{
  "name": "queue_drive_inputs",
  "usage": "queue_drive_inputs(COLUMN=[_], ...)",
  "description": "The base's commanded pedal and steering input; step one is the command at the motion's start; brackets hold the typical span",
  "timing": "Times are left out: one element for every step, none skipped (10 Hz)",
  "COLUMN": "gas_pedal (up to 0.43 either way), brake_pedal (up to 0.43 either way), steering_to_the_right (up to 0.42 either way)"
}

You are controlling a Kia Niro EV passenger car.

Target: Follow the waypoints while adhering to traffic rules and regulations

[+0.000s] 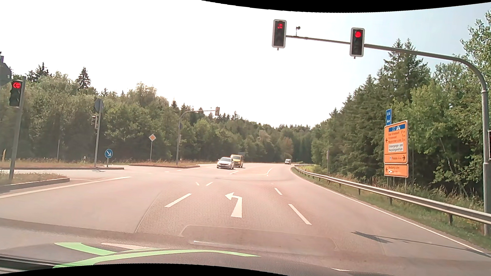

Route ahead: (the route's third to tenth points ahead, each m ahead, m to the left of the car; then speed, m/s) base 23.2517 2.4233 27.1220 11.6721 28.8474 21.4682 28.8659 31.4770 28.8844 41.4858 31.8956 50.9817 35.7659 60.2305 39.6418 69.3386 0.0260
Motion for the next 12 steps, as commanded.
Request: queue_drive_inputs(gas_pedal=[0.000, 0.000, 0.000, 0.000, 0.000, 0.000, 0.000, 0.000, 0.000, 0.000, 0.000, 0.000], brake_pedal=[0.207, 0.207, 0.213, 0.213, 0.213, 0.213, 0.213, 0.213, 0.213, 0.213, 0.213, 0.213], steering_to_the_right=[0.005, 0.005, 0.005, 0.005, 0.005, 0.005, 0.005, 0.005, 0.005, 0.005, 0.005, 0.005])
